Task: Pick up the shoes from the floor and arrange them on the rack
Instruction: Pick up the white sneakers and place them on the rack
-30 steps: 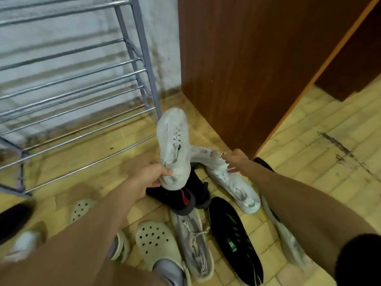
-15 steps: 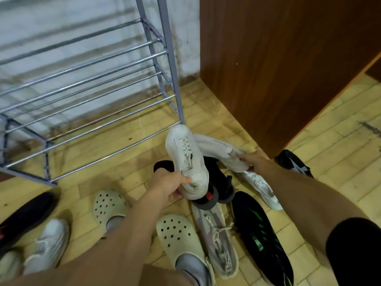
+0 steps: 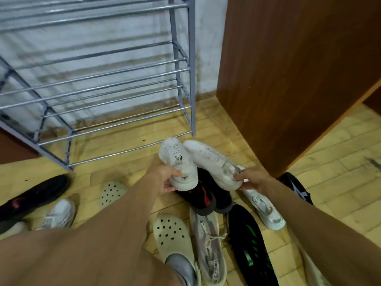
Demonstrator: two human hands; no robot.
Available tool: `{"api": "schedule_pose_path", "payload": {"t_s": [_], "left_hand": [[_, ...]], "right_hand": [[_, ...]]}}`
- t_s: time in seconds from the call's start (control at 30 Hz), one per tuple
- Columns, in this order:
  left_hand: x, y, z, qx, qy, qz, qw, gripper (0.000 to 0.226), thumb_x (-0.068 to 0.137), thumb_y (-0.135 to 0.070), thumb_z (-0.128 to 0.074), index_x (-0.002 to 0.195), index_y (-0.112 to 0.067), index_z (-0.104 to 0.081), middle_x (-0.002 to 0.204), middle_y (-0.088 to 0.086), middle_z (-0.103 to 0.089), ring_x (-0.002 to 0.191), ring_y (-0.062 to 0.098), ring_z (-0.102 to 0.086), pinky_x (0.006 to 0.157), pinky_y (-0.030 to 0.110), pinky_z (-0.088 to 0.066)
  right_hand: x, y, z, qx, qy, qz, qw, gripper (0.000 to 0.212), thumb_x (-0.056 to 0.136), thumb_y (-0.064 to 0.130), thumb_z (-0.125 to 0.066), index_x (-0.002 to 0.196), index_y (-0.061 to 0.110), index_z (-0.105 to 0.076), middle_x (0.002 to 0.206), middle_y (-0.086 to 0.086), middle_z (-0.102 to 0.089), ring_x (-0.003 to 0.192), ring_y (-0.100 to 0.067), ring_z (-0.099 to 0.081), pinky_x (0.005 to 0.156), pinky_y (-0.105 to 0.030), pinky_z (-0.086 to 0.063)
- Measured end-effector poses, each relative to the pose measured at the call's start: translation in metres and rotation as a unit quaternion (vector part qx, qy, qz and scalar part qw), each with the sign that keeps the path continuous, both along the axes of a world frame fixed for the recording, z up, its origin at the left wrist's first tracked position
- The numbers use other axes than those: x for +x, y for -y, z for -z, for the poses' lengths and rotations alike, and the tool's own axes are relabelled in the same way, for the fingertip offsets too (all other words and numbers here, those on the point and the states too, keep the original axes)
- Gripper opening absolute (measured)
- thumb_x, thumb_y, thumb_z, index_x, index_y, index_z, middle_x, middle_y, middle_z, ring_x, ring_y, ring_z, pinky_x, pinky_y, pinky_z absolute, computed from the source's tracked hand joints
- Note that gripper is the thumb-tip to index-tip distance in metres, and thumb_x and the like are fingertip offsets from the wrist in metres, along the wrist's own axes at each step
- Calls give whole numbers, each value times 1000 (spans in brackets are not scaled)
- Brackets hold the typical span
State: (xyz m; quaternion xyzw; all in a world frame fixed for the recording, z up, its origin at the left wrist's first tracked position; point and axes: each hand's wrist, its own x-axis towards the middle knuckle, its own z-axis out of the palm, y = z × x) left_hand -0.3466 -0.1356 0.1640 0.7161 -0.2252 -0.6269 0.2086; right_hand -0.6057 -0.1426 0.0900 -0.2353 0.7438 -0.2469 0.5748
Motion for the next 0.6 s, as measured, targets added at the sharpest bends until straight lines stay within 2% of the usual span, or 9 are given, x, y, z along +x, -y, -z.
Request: {"api": "schedule_pose_path", "payload": {"t_s": [0.07,0.17,0.27,0.4,0.47,0.53,0.6], "left_hand": [[4,10,6,0,9,-16,1000,42,84,3,-66,124,1,-53,102,17,-61,94,26,-57,93,39,-51],[13,32,19,-7,27,-45,999,45,81,3,-68,124,3,-54,112,18,-61,95,27,-58,86,38,-52],[25,64,33,-16,57,-87,994,43,77,3,-72,118,4,-57,119,21,-63,101,31,-63,74,36,-52],[43,107,53,-42,67,-120,990,33,76,5,-73,103,1,-56,116,20,-63,101,34,-63,71,35,-50],[52,129,64,-53,53,-136,988,36,74,7,-74,107,6,-59,117,21,-64,100,36,-64,68,37,-51],[59,152,76,-64,62,-139,986,45,72,7,-76,114,11,-60,116,24,-65,97,36,-65,64,38,-53],[66,174,88,-69,82,-146,983,41,72,6,-77,109,13,-61,110,24,-66,92,35,-66,67,38,-54]], "right_hand": [[8,10,0,-11,29,-12,999,27,73,-9,-75,99,-12,-66,110,-20,-66,94,-32,-68,55,-34,-62],[28,34,8,-25,58,5,998,34,73,-7,-76,104,-13,-65,106,-22,-69,86,-29,-69,53,-31,-60],[52,61,21,-40,99,27,994,29,74,-5,-75,100,-13,-66,99,-20,-71,84,-28,-69,59,-34,-62],[88,103,39,-53,170,63,982,27,77,-3,-73,102,-9,-67,97,-17,-72,88,-28,-68,77,-37,-59],[104,126,51,-63,176,74,980,31,77,-1,-74,106,-8,-67,98,-15,-71,93,-27,-68,76,-33,-59],[116,148,62,-74,165,94,979,34,75,0,-77,106,-5,-66,100,-15,-71,95,-28,-69,79,-36,-59],[128,170,72,-83,152,111,979,36,72,0,-79,105,-7,-67,99,-17,-71,92,-29,-70,81,-39,-60]]}}
